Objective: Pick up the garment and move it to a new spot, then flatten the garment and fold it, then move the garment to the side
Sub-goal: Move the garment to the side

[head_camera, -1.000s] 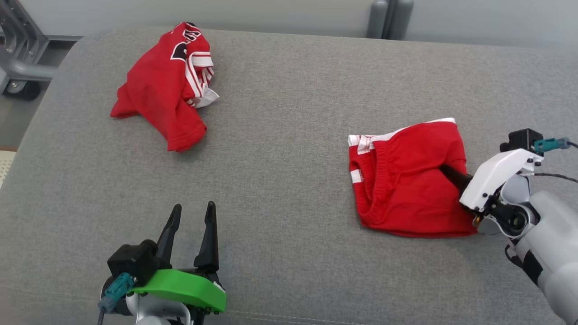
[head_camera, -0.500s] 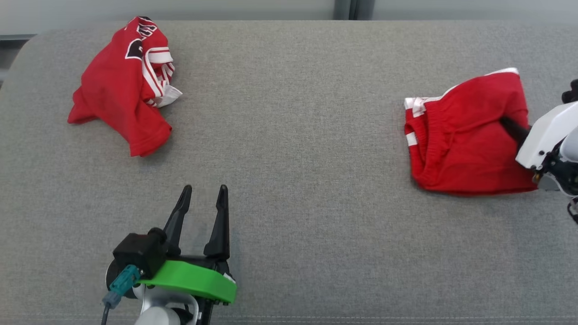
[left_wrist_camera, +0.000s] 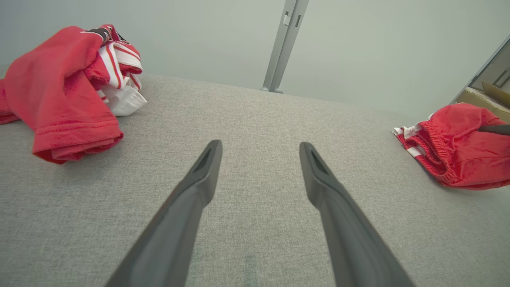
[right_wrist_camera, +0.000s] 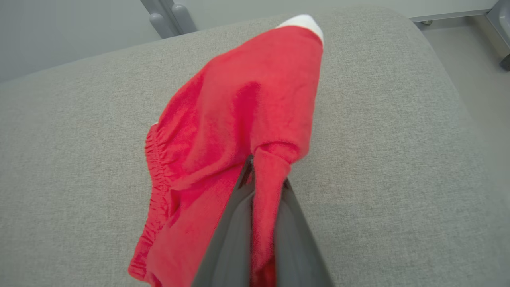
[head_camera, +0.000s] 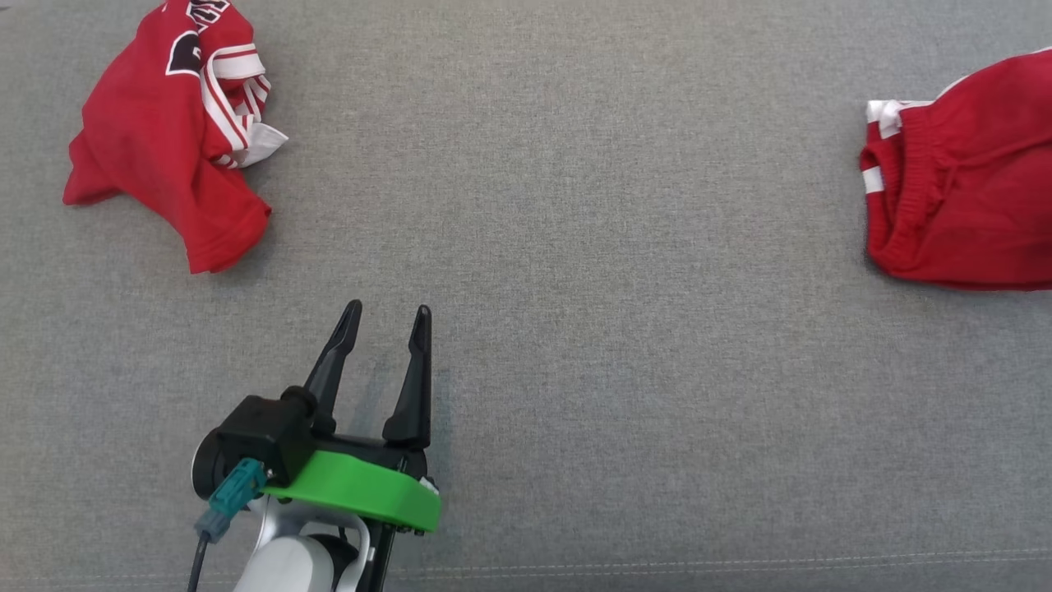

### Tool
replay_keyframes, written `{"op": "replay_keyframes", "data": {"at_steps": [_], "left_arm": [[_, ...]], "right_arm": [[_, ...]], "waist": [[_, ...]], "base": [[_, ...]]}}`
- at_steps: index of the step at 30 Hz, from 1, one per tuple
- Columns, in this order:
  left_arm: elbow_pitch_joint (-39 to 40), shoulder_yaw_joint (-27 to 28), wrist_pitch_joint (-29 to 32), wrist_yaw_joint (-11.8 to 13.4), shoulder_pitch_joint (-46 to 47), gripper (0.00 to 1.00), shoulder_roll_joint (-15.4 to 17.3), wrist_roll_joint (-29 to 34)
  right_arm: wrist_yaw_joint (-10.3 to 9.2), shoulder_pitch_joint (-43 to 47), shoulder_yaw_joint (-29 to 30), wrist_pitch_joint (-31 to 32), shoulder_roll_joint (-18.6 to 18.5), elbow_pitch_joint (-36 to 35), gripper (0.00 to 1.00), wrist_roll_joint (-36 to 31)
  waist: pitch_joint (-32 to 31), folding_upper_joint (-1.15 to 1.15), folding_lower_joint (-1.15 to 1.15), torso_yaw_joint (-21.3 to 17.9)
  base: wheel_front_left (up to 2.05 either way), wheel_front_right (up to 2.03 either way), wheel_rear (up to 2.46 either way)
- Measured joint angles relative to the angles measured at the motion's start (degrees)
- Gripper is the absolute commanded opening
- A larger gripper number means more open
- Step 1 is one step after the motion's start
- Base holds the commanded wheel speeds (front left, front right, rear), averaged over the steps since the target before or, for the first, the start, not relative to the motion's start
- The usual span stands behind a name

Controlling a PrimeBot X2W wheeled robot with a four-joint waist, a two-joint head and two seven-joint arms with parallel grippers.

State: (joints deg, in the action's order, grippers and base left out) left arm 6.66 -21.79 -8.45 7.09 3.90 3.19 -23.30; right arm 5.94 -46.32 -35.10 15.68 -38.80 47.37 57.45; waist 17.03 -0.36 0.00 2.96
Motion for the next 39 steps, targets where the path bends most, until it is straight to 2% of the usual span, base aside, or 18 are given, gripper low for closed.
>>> {"op": "replay_keyframes", "data": {"at_steps": [3, 11, 16, 21, 22, 24, 25, 32, 39], "left_arm": [[0.1, -0.4, 0.6, 0.0, 1.1, 1.00, 0.1, 0.4], [1.1, -0.8, 2.0, 0.0, 2.0, 1.00, 0.4, 0.9], [1.5, -0.8, 2.9, 0.0, 2.0, 1.00, 0.6, 1.0], [1.8, -0.7, 3.2, 0.0, 2.0, 1.00, 0.6, 1.7], [1.8, -0.5, 3.2, 0.0, 2.0, 1.00, 0.6, 1.9], [1.8, -0.5, 3.4, 0.0, 2.0, 1.00, 0.6, 1.9], [1.8, -0.5, 3.4, 0.0, 2.0, 1.00, 0.6, 2.0], [2.8, 0.7, 3.7, 0.0, 2.0, 1.00, 0.6, 2.5], [2.7, 0.3, 3.9, 0.0, 2.0, 1.00, 0.5, 2.5]], "right_arm": [[-0.10, -0.7, 0.1, 0.0, -1.8, 0.8, 0.00, -1.4], [-2.53, -2.3, 0.1, -2.3, -3.2, 2.9, 0.00, -3.9], [-3.71, -3.6, -3.0, -4.4, -3.9, 3.2, 0.00, -9.3], [-6.21, -3.9, -3.8, -6.8, -4.8, 4.9, 0.00, -11.8], [-7.19, -3.9, -4.1, -8.0, -4.5, 5.5, 0.01, -12.6], [-7.98, -3.9, -4.1, -8.5, -4.1, 6.3, 0.59, -12.7], [-8.32, -3.9, -4.0, -9.2, -4.0, 6.6, 1.00, -12.7], [-9.32, -3.9, -3.9, -12.2, -2.3, 7.9, 1.00, -12.6], [-10.60, -3.6, -4.3, -13.6, -3.0, 11.1, 1.00, -13.7]], "waist": [[0.9, 0.00, 0.00, -0.1], [2.1, 0.00, 0.00, 0.8], [3.0, 0.00, 0.00, 1.7], [4.0, 0.00, 0.00, 2.4], [4.3, 0.00, 0.00, 2.6], [4.5, 0.00, 0.00, 2.7], [4.6, 0.00, 0.00, 2.7], [5.3, 0.00, 0.00, 1.9], [4.7, 0.00, 0.00, 0.9]], "base": [[0.00, 0.00, 0.00], [0.00, 0.00, 0.00], [0.00, 0.00, 0.00], [0.00, 0.00, 0.00], [0.00, 0.00, 0.00], [0.00, 0.00, 0.00], [0.00, 0.00, 0.00], [0.00, 0.00, 0.00], [0.00, 0.00, 0.00]]}}
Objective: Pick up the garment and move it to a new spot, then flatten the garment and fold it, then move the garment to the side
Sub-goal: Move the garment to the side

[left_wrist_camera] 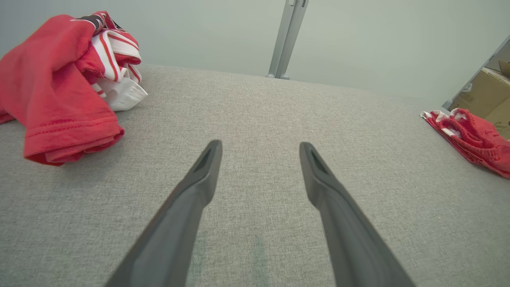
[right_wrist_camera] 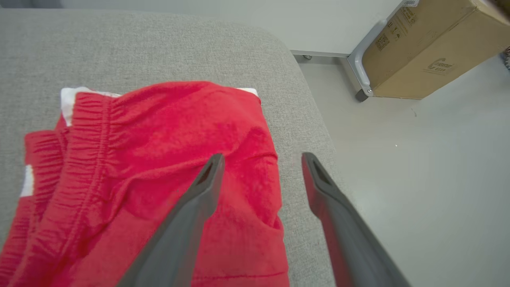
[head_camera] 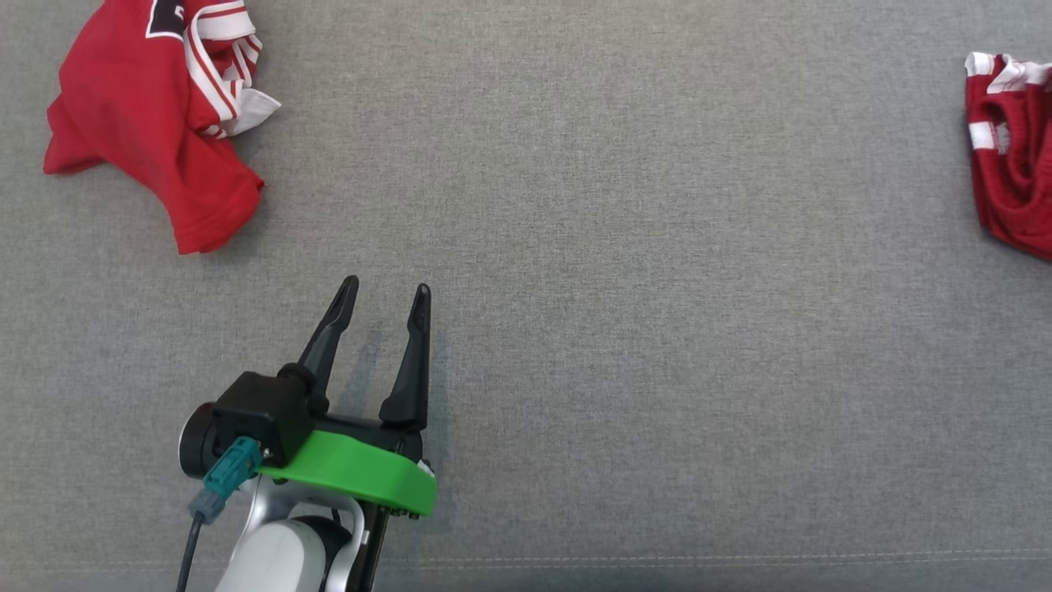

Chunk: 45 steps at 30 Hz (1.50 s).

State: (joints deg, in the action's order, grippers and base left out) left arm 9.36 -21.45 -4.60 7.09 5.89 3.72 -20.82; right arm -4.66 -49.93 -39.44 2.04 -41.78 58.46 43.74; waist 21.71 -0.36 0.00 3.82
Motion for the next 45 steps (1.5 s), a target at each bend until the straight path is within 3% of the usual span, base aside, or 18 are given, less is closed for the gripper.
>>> {"op": "replay_keyframes", "data": {"at_steps": [10, 14, 23, 31, 36, 40, 45], "left_arm": [[-1.4, 1.0, -0.5, 0.0, 0.0, 1.00, -0.1, -0.4], [-2.3, 1.4, -1.1, 0.0, 0.0, 1.00, -0.1, -0.8], [-5.7, 2.9, -3.3, 0.0, 0.1, 1.00, -0.4, -3.0], [-9.2, 4.9, -4.6, 0.0, -0.5, 1.00, -0.6, -3.7], [-10.8, 5.8, -5.2, 0.0, -4.0, 1.00, -0.6, -4.0], [-10.6, 7.7, -5.7, 0.0, -5.5, 1.00, -0.5, -3.5], [-10.6, 10.0, -6.4, 0.0, -8.0, 1.00, -0.5, -3.5]], "right_arm": [[0.01, -0.1, 0.2, -3.6, 2.2, -0.1, 1.00, 0.0], [0.21, -0.4, 0.2, -6.9, 4.7, -2.3, 1.00, -0.4], [2.68, -1.1, 0.0, -15.7, 10.9, -7.7, 1.00, -0.9], [3.31, 4.6, 0.2, -16.6, 15.9, -12.0, 1.00, -0.7], [1.46, 10.2, 1.9, -16.6, 18.2, -14.9, 1.00, 0.0], [-0.54, 13.1, 5.6, -16.6, 18.7, -21.2, 1.00, 0.0], [-1.51, 17.8, 7.7, -16.6, 21.7, -28.0, 1.00, -2.1]], "waist": [[-2.0, 0.00, 0.00, -1.7], [-3.6, 0.00, 0.00, -2.6], [-8.8, 0.00, 0.00, -4.8], [-14.6, 0.00, 0.00, -6.4], [-18.3, 0.00, 0.00, -7.1], [-20.7, 0.00, 0.00, -7.4], [-22.2, 0.00, 0.00, -7.9]], "base": [[0.00, 0.00, 0.00], [0.00, 0.00, 0.00], [0.00, 0.00, 0.00], [0.00, 0.00, 0.00], [0.00, 0.00, 0.00], [0.00, 0.00, 0.00], [0.00, 0.00, 0.00]]}}
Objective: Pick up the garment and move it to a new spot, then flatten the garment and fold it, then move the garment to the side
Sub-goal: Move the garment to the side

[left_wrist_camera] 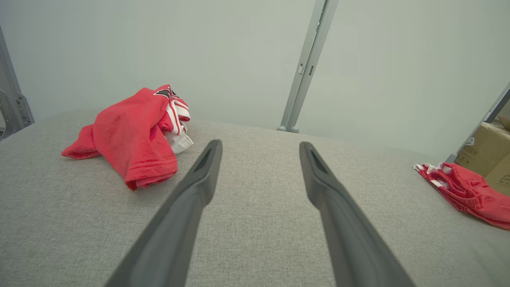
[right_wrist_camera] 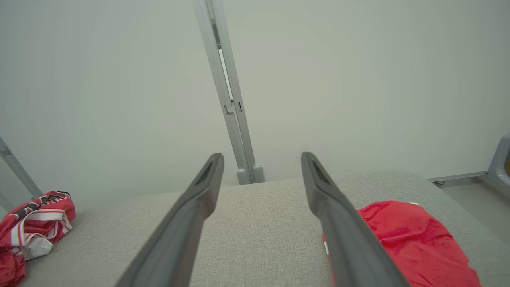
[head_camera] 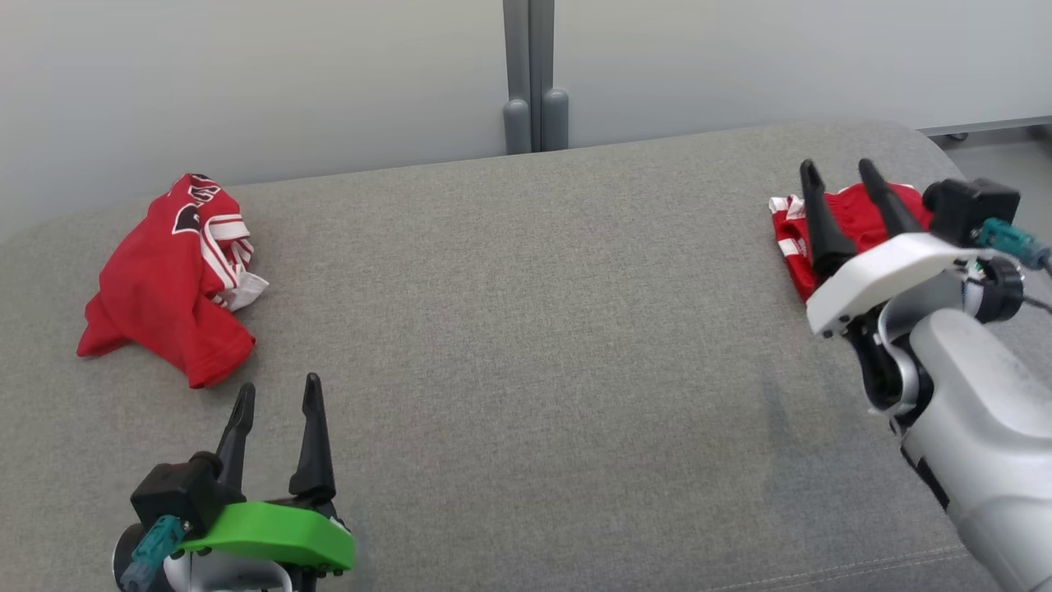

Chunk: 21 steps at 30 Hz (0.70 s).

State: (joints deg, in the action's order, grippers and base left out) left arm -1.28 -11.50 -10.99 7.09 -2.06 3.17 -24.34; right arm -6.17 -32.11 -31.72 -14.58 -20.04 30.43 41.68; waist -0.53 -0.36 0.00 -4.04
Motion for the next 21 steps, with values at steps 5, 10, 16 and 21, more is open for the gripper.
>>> {"op": "replay_keyframes", "data": {"at_steps": [5, 10, 16, 21], "left_arm": [[-0.1, 2.2, -0.7, 0.0, -1.6, 1.00, 0.0, 0.6], [-0.2, 2.6, -1.2, 0.0, -2.7, 1.00, -0.1, 1.4], [-0.5, 3.9, -1.7, 0.0, -3.9, 1.00, -0.2, 1.6], [-1.0, 4.2, -1.7, 0.0, -5.0, 1.00, -0.2, 1.9]], "right_arm": [[-0.52, 8.1, 1.2, 0.0, 3.3, -5.5, 1.00, -1.9], [-0.94, 13.7, 2.2, 0.0, 5.6, -8.9, 1.00, -4.4], [-1.00, 19.0, 3.1, 0.0, 5.8, -11.6, 1.00, -8.1], [-1.00, 21.3, 5.9, 0.0, 6.2, -14.2, 1.00, -11.9]], "waist": [[-0.6, 0.00, 0.00, 0.0], [-0.9, 0.00, 0.00, 0.2], [-1.0, 0.00, 0.00, 0.5], [-1.1, 0.00, 0.00, 0.7]], "base": [[0.00, 0.00, 0.00], [0.00, 0.00, 0.00], [0.00, 0.00, 0.00], [0.00, 0.00, 0.00]]}}
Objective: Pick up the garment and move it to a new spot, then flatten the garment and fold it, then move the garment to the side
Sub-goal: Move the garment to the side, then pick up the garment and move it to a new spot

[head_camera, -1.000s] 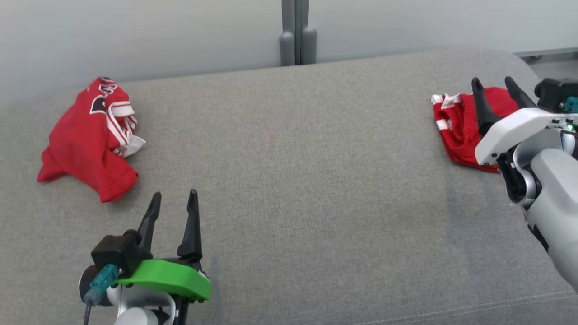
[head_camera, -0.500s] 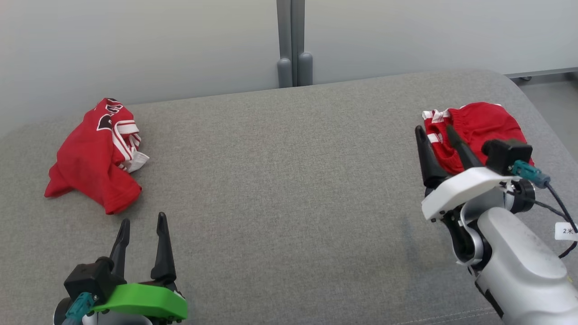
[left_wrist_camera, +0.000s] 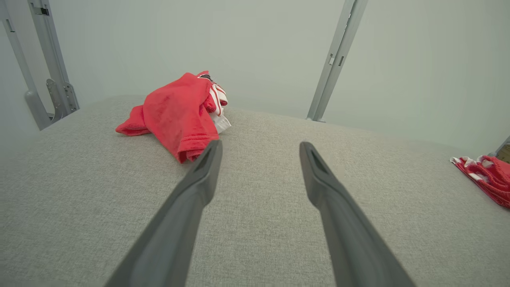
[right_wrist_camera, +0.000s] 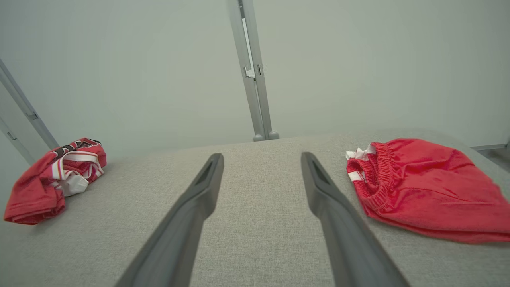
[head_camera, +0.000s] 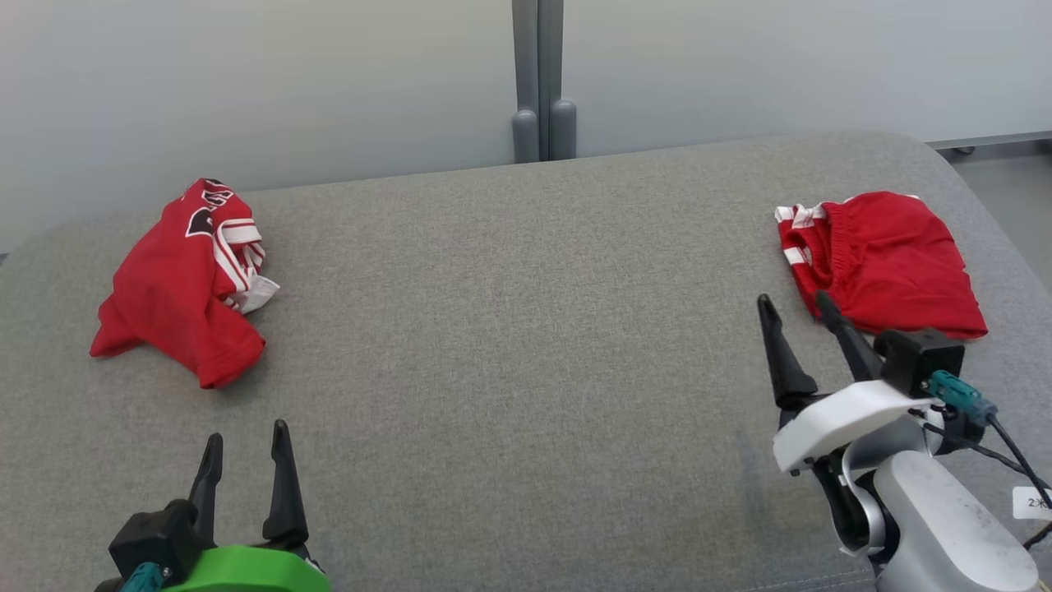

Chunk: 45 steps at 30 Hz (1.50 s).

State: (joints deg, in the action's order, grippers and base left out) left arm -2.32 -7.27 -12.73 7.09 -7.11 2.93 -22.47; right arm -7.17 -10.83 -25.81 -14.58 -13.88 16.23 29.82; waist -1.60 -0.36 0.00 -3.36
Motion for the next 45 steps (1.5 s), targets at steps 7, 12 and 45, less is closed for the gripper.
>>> {"op": "replay_keyframes", "data": {"at_steps": [7, 12, 45], "left_arm": [[-0.4, 0.4, 0.0, 0.0, -0.2, 1.00, 0.0, 0.0], [-0.4, 0.3, -0.5, 0.0, -0.3, 1.00, -0.1, 0.1], [0.1, -0.2, -0.9, 0.0, -1.5, 1.00, -0.1, 1.2]], "right_arm": [[-0.01, 3.8, 5.0, 0.0, 1.4, -2.1, 1.00, -3.9], [-0.01, 6.2, 6.2, 0.0, 2.5, -3.4, 1.00, -5.9], [-0.01, 13.8, 10.4, 0.0, 6.6, -9.7, 1.00, -12.7]], "waist": [[-0.4, 0.00, 0.00, 0.1], [-0.8, 0.00, 0.00, 0.1], [-1.6, 0.00, 0.00, 1.4]], "base": [[0.00, 0.00, 0.00], [0.00, 0.00, 0.00], [0.00, 0.00, 0.00]]}}
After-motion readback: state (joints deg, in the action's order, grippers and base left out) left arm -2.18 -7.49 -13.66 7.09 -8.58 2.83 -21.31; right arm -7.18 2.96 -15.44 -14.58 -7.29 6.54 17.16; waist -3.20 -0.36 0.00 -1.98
